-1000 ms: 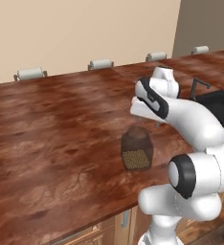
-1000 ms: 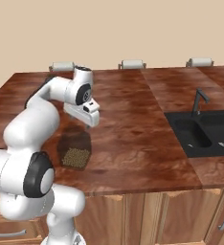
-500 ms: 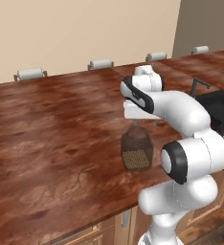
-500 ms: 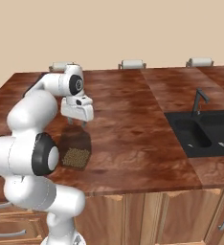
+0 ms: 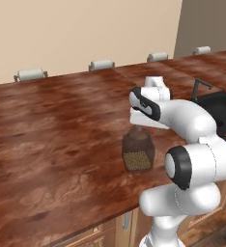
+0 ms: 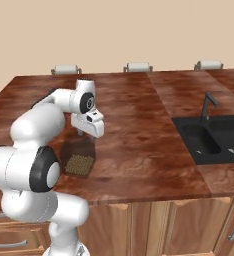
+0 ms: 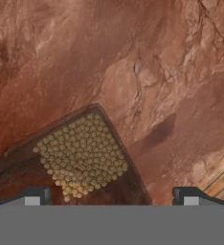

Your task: Pick the jar and jar from the dining table and place them in the open cabinet. Close the cabinet after placing the objects.

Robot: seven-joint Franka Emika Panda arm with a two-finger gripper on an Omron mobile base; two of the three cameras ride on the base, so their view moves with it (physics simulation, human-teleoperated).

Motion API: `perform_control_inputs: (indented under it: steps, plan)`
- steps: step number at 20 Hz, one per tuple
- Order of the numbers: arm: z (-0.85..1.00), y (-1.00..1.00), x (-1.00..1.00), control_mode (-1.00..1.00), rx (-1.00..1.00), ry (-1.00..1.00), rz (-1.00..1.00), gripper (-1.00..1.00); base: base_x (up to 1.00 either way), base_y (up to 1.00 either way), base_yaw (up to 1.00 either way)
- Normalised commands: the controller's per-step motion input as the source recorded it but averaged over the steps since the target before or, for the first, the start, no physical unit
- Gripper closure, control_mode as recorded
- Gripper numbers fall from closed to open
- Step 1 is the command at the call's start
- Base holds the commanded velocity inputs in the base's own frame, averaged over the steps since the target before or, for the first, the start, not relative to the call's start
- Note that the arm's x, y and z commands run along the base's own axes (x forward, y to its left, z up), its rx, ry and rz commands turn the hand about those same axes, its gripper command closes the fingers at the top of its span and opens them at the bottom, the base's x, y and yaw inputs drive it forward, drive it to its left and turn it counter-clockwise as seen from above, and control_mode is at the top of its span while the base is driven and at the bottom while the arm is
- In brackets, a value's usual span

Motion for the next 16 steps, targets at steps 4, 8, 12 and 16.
perform_control_inputs:
  steps: [4,8,12,16]
  plan:
    - [-0.14,-0.02,0.0,-1.0,0.22,-0.01,0.03,-1.0,0.0,0.0,0.0]
    - [-0.09,0.0,-0.01,-1.0,0.31,-0.01,0.16,-1.0,0.0,0.0,0.0]
    - [0.0,0.0,0.0,-1.0,0.2,-0.28,0.18,-1.0,0.0,0.0,0.0]
    - [0.0,0.0,-0.03,-1.0,0.13,-0.44,0.14,-1.0,0.0,0.0,0.0]
